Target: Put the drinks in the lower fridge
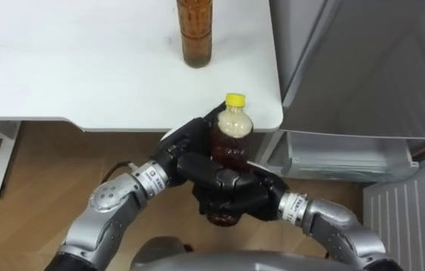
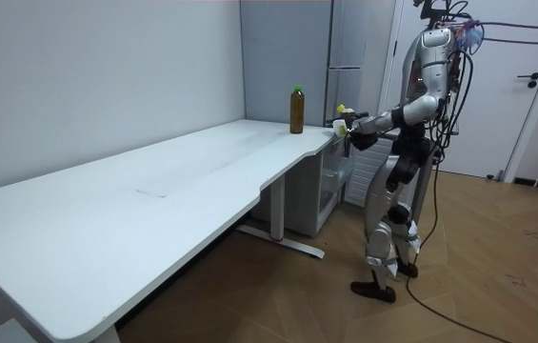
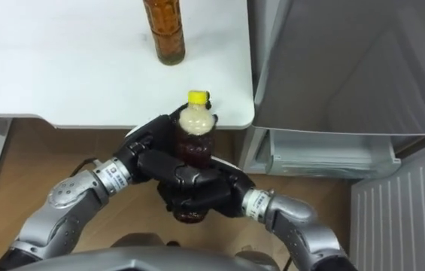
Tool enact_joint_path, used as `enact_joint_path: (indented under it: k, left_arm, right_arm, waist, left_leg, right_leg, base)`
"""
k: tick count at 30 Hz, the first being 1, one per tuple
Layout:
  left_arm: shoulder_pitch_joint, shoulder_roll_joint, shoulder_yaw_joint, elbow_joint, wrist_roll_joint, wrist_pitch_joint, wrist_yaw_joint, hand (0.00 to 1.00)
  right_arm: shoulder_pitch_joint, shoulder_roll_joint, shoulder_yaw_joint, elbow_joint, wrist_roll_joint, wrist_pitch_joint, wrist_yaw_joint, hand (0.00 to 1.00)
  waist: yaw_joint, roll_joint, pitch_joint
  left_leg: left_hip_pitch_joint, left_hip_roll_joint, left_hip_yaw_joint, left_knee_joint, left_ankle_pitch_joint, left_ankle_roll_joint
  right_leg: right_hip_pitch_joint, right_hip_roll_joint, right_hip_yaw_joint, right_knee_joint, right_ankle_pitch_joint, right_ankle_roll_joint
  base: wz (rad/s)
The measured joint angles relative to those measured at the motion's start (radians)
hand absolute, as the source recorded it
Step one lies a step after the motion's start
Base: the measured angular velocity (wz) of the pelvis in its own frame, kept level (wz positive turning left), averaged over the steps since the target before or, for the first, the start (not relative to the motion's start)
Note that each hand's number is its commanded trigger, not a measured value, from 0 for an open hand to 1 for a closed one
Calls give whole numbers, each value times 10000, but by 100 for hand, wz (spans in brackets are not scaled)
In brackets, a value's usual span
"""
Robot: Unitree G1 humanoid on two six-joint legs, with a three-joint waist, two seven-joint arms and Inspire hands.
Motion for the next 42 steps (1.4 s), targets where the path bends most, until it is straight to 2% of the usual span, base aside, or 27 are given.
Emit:
enact_joint_path:
  k: [6,9,13,16,22,26,32,36,40,42]
  left_arm:
    - [-116,90,16,668,-144,-368,-409,0]
    - [-199,280,4,1076,-361,-635,-645,0]
    - [-300,427,9,1508,-702,-662,-926,0]
    - [-308,573,19,1523,-710,-667,-1016,0]
    - [-295,815,114,1535,-1011,-730,-1260,0]
    - [-307,1011,170,1568,-1014,-852,-1380,0]
    - [-318,1125,176,1516,-1030,-1041,-1379,0]
    - [-317,1153,237,1435,-1089,-1042,-1377,0]
    - [-302,1469,165,805,-1069,-924,-1374,0]
    - [-300,1492,135,459,-1057,-807,-1366,0]
  right_arm:
    - [157,-429,-144,2,493,8,-239,100]
    - [221,-529,-329,3,495,10,-312,100]
    - [288,-725,-482,7,499,20,-429,100]
    - [292,-842,-506,7,552,184,-547,100]
    - [327,-877,-518,4,576,221,-622,100]
    - [330,-909,-518,5,1209,219,-749,100]
    - [301,-901,-677,539,1382,4,-842,100]
    - [308,-872,-873,1523,1777,-9,-1004,100]
    - [340,-855,-1245,1857,1807,-22,-1269,100]
    - [351,-844,-1274,1996,1912,-109,-1298,100]
  waist:
    - [-134,-2,-23]
    - [-215,28,-46]
    - [-256,94,-98]
    - [-270,100,-117]
    - [-427,95,-115]
    - [-627,28,-100]
    - [-744,-68,-37]
    - [-828,-67,-31]
    - [-1038,-53,-25]
    - [-1159,-39,-20]
  left_leg:
    - [41,3,113,-30,-1,0]
    - [155,14,224,-122,0,-2]
    - [275,19,342,-196,1,-2]
    - [343,52,464,-281,1,-5]
    - [384,92,640,-305,0,-9]
    - [413,88,666,-328,1,-9]
    - [400,94,677,-300,0,-8]
    - [380,95,680,-291,-2,-4]
    - [279,119,704,-230,-5,2]
    - [302,125,708,-214,-12,6]
  right_leg:
    - [-16,-6,74,-1,1,0]
    - [17,-4,192,-2,1,0]
    - [48,-12,315,-1,1,1]
    - [40,0,420,7,1,0]
    - [-128,4,588,155,1,0]
    - [-118,-1,585,149,1,0]
    - [-113,2,618,133,4,2]
    - [-129,1,634,115,39,21]
    - [-214,11,651,119,61,14]
    - [-186,15,659,114,67,14]
  base:
    - [-3]
    - [-9]
    - [-10]
    - [-11]
    - [-9]
    - [-2]
    - [0]
    - [0]
    - [-1]
    - [0]
